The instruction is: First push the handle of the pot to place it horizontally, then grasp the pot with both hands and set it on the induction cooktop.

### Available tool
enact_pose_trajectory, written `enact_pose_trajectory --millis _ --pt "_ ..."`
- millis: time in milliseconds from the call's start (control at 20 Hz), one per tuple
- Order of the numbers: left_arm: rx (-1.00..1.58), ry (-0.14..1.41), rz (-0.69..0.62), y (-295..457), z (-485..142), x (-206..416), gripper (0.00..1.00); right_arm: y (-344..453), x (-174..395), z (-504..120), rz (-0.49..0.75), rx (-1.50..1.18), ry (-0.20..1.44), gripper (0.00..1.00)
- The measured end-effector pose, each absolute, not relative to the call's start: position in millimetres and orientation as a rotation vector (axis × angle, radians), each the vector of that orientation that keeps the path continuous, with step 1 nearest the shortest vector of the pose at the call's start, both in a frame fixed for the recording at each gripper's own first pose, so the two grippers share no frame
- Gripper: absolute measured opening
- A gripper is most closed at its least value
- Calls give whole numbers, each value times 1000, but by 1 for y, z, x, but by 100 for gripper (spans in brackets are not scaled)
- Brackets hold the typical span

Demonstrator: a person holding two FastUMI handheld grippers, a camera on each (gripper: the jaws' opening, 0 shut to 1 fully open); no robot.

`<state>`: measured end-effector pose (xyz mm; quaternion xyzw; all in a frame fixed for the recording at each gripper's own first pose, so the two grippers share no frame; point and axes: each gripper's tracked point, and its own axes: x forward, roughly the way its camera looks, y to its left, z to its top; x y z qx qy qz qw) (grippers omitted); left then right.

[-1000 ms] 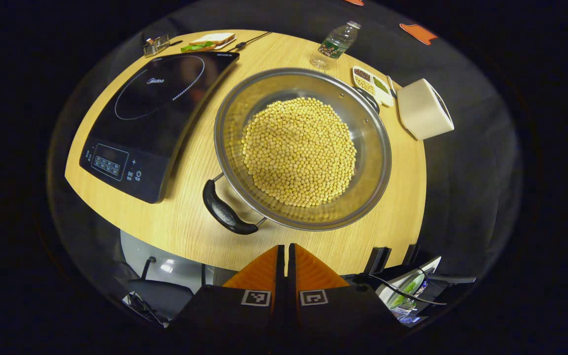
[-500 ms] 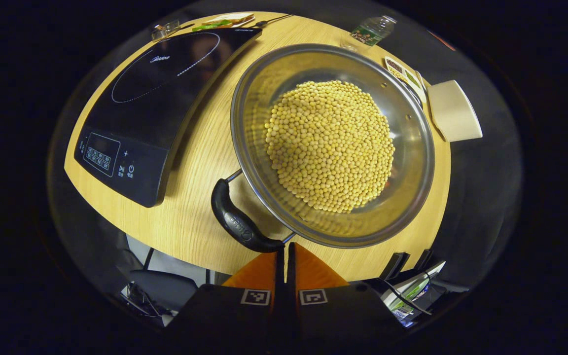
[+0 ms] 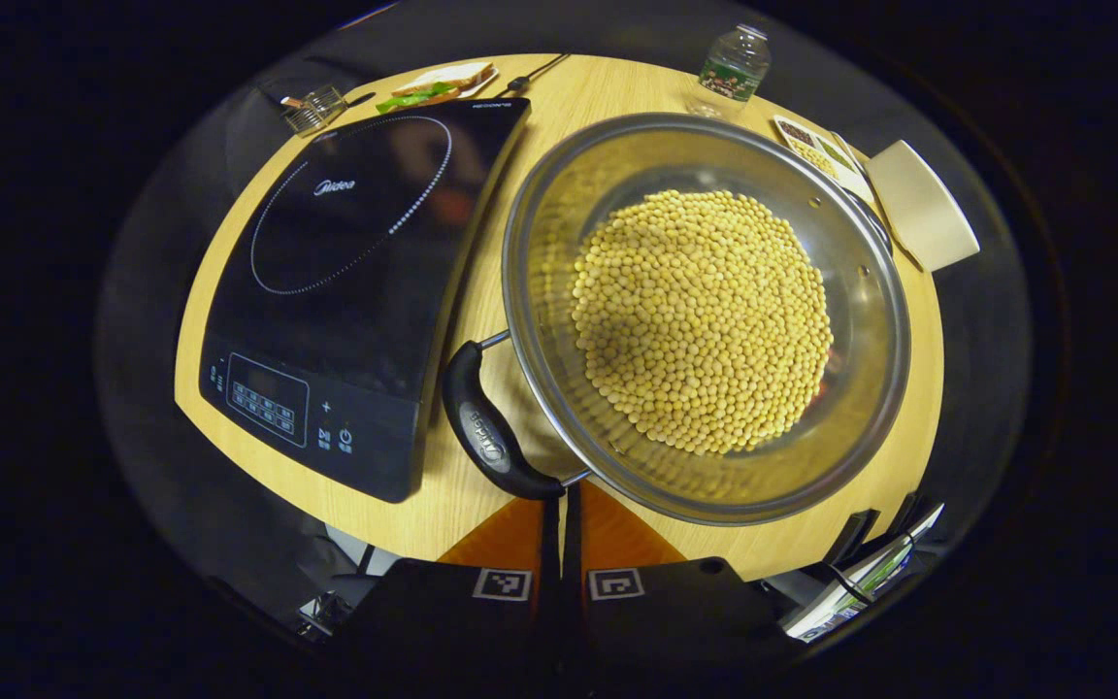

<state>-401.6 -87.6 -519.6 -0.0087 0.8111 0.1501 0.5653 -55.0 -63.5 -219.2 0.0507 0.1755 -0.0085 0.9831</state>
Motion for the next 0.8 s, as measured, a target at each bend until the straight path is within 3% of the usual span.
enact_pose_trajectory --millis 400,800 --pt "86 1766 319 -41 -519 -339 8 -32 -49 -232 22 106 392 94" --pt "176 1673 182 -37 -528 -294 8 34 -45 -272 125 126 511 94"
